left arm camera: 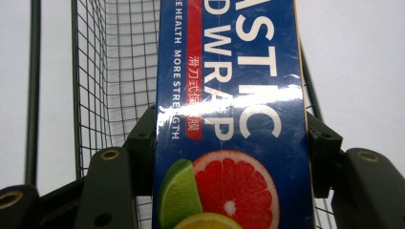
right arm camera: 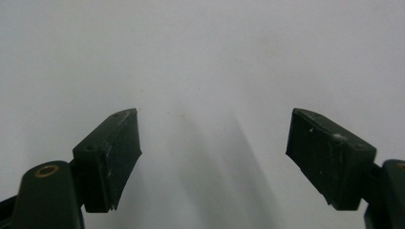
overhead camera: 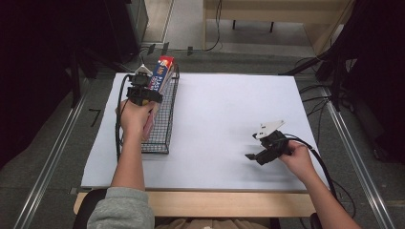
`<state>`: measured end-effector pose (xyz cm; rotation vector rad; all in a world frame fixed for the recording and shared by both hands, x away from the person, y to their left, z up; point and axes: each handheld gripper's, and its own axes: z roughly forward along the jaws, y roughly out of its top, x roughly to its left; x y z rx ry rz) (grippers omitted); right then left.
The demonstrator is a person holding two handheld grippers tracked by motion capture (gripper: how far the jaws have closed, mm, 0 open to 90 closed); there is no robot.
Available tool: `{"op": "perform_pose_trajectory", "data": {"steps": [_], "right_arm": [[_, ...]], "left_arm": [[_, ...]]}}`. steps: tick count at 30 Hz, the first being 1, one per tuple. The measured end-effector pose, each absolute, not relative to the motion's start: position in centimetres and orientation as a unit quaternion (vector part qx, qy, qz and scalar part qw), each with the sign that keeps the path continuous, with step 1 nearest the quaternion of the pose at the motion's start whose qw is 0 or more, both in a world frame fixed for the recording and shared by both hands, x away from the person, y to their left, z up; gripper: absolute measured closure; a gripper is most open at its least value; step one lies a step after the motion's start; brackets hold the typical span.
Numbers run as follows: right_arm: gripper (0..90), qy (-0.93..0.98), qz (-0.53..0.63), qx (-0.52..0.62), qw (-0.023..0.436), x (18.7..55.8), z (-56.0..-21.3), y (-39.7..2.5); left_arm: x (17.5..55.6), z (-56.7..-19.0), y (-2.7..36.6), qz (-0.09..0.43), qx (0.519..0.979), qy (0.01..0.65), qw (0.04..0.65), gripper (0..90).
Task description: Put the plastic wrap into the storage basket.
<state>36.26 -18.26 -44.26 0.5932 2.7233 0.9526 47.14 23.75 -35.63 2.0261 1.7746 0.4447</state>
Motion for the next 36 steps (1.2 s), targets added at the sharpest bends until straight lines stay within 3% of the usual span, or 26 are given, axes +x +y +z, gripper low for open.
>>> {"op": "perform_pose_trajectory", "data": {"steps": [22, 36], "right_arm": [[19.4, 0.921, 0.322, 0.198, 0.098, 36.4, -44.3, -18.2], [19.4, 0.92, 0.323, 0.199, 0.099, 36.3, -44.2, -18.3]], "left_arm": [[48.3, -40.6, 23.1, 0.119, 0.725, 0.654, 0.179, 39.6], [47.6, -39.1, 22.9, 0.123, 0.745, 0.631, 0.177, 34.3]]}}
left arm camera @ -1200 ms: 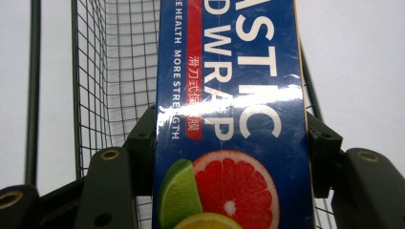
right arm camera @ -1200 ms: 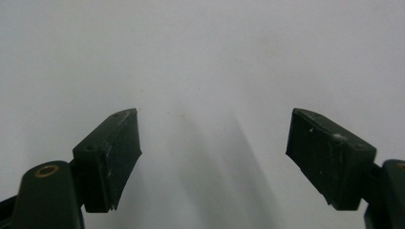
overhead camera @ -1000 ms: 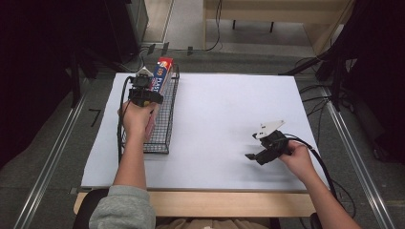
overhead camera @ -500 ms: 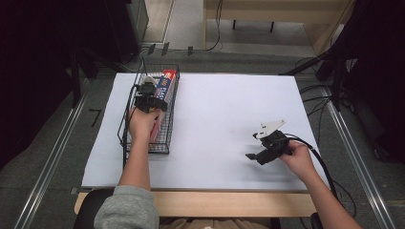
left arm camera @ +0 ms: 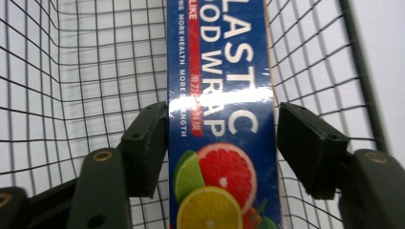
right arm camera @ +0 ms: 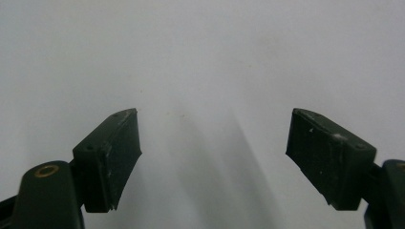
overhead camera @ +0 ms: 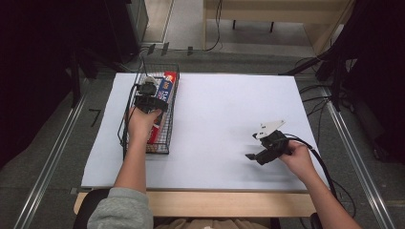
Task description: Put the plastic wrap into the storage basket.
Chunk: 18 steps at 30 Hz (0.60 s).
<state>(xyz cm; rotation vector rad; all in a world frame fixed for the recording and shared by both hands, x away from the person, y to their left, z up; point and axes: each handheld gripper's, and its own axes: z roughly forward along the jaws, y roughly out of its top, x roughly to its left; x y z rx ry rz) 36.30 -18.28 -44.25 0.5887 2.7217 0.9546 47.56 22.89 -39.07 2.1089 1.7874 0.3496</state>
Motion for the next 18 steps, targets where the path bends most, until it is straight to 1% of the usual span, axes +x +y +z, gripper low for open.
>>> {"op": "perform_pose_trajectory", "data": {"steps": [1, 4, 6, 9, 12, 15, 18], "right_arm": [[19.4, 0.92, 0.323, 0.199, 0.098, 36.3, -44.2, -18.3], [19.4, 0.919, 0.325, 0.201, 0.097, 36.3, -44.2, -18.3], [19.4, 0.92, 0.323, 0.201, 0.097, 36.3, -44.2, -18.3], [19.4, 0.92, 0.323, 0.2, 0.096, 36.3, -44.2, -18.3], [19.4, 0.919, 0.325, 0.202, 0.096, 36.3, -44.2, -18.3], [19.4, 0.92, 0.323, 0.202, 0.096, 36.3, -44.2, -18.3], [19.4, 0.92, 0.324, 0.201, 0.094, 36.3, -44.2, -18.2]], "left_arm": [[47.4, -38.8, 22.9, 0.123, 0.75, 0.625, 0.178, 32.6], [46.8, -37.6, 23.5, 0.122, 0.744, 0.623, 0.209, 33.0], [46.3, -36.8, 23.6, 0.113, 0.748, 0.615, 0.223, 32.8], [45.5, -35.8, 23.2, 0.105, 0.767, 0.59, 0.229, 30.2], [44.5, -34.9, 23.0, 0.087, 0.78, 0.566, 0.252, 28.3], [43.5, -34.2, 22.5, 0.073, 0.796, 0.534, 0.276, 28.2], [42.5, -33.9, 21.8, 0.066, 0.814, 0.499, 0.288, 28.2]]}}
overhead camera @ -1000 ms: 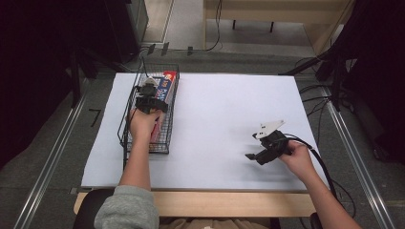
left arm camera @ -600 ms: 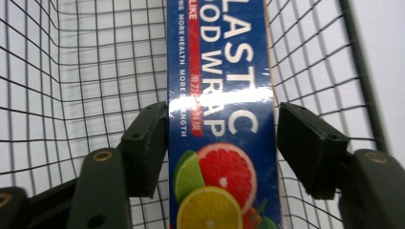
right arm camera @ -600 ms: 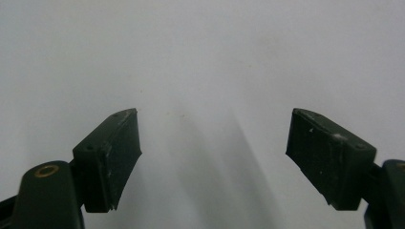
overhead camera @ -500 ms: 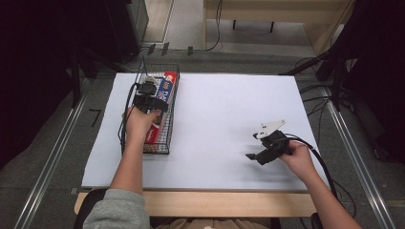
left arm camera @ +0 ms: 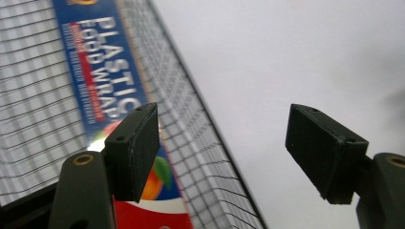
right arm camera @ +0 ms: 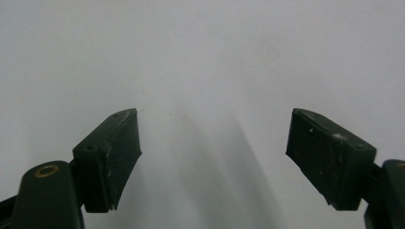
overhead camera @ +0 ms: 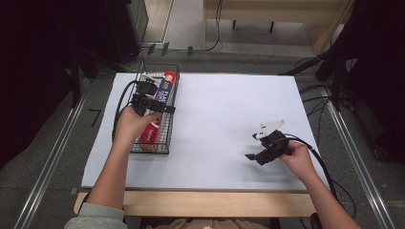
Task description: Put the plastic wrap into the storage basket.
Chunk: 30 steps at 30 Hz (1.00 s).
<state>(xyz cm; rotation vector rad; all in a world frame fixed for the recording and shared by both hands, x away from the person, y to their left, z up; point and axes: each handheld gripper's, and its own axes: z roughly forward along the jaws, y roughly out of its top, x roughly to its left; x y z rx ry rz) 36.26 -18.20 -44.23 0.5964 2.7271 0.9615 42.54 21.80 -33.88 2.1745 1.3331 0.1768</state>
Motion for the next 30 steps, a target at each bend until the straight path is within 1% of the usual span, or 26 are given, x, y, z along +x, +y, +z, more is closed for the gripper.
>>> {"op": "perform_pose_trajectory", "data": {"steps": [5, 8, 11, 15, 18, 20, 24, 30], "right_arm": [[19.4, 0.919, 0.325, 0.204, 0.091, 36.2, -44.2, -18.2], [19.4, 0.919, 0.327, 0.202, 0.089, 36.3, -44.2, -18.2], [19.4, 0.92, 0.324, 0.204, 0.086, 36.3, -44.3, -18.1], [19.4, 0.92, 0.323, 0.203, 0.085, 36.3, -44.3, -18.0], [19.4, 0.921, 0.323, 0.202, 0.084, 36.3, -44.3, -18.0], [19.4, 0.922, 0.322, 0.2, 0.085, 36.3, -44.4, -17.9], [19.4, 0.923, 0.32, 0.197, 0.083, 36.2, -44.4, -17.9], [19.4, 0.924, 0.319, 0.196, 0.083, 36.2, -44.4, -17.9]], "left_arm": [[40.6, -34.0, 20.5, 0.067, 0.838, 0.45, 0.301, 28.1], [39.3, -34.3, 19.8, 0.055, 0.847, 0.426, 0.312, 28.1], [38.2, -35.0, 18.9, 0.046, 0.859, 0.399, 0.316, 27.9], [37.0, -36.1, 17.8, 0.049, 0.865, 0.373, 0.332, 27.8], [36.3, -36.9, 16.9, 0.032, 0.874, 0.351, 0.335, 27.8], [35.8, -37.5, 16.2, 0.03, 0.882, 0.336, 0.33, 27.6], [34.8, -38.5, 15.0, 0.028, 0.893, 0.31, 0.324, 27.1], [34.1, -39.3, 14.2, 0.027, 0.896, 0.304, 0.324, 26.3]]}}
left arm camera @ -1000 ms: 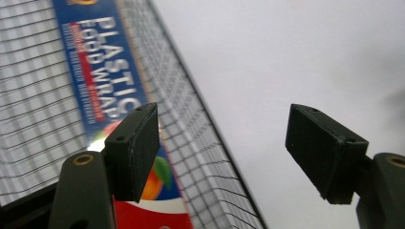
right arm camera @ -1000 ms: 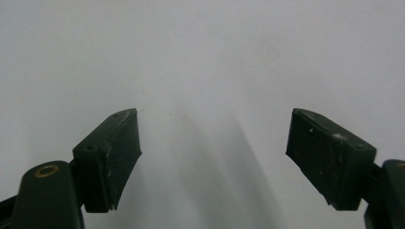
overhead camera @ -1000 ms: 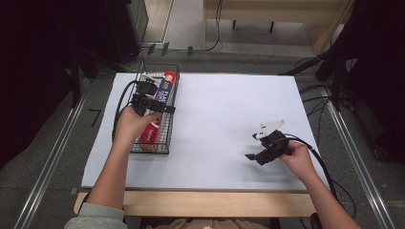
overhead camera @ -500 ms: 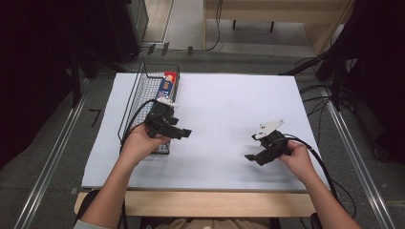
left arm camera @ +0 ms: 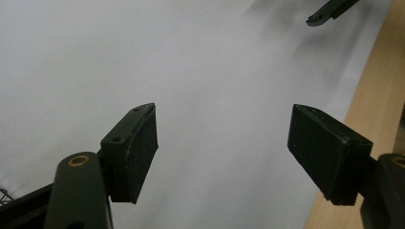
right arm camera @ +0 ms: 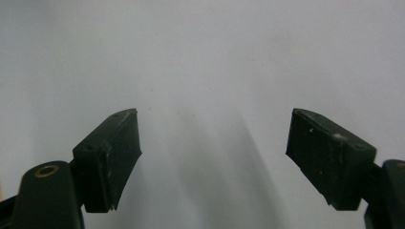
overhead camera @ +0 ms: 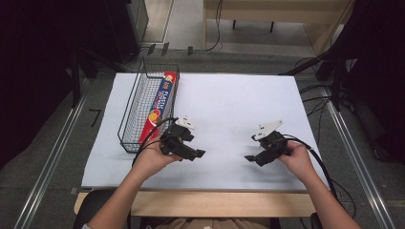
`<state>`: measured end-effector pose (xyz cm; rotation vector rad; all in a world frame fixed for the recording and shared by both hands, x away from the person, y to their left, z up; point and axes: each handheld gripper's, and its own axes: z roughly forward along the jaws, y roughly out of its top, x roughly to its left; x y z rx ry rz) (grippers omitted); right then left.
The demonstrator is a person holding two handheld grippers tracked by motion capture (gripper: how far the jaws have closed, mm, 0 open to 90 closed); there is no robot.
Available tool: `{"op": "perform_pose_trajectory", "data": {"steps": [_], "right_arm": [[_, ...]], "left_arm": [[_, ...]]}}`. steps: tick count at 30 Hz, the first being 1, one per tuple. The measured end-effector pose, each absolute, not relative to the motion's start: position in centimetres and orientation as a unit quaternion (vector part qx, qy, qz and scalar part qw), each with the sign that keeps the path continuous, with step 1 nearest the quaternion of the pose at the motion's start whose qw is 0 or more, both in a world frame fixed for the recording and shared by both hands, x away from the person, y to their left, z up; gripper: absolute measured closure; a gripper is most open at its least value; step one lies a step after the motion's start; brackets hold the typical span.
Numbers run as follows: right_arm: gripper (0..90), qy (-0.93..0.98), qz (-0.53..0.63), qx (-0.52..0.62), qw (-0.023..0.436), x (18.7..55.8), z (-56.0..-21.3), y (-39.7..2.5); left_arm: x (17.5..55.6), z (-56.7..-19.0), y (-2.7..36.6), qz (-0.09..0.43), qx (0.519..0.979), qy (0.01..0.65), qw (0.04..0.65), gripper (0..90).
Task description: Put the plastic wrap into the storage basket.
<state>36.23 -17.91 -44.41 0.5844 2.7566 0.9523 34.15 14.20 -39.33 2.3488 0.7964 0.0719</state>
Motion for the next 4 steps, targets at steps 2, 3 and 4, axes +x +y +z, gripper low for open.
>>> {"op": "perform_pose_trajectory", "data": {"steps": [2, 3, 4], "right_arm": [[19.4, 0.924, 0.318, 0.196, 0.084, 36.26, -44.43, -17.92], [19.4, 0.924, 0.317, 0.196, 0.083, 36.27, -44.46, -17.91], [19.4, 0.924, 0.316, 0.196, 0.084, 36.28, -44.47, -17.91]], "left_arm": [[34.03, -39.63, 13.92, 0.021, 0.895, 0.304, 0.325, 25.6], [33.9, -39.8, 13.65, 0.021, 0.896, 0.302, 0.324, 25.5], [33.77, -40.0, 13.34, 0.023, 0.899, 0.295, 0.322, 25.4]]}}
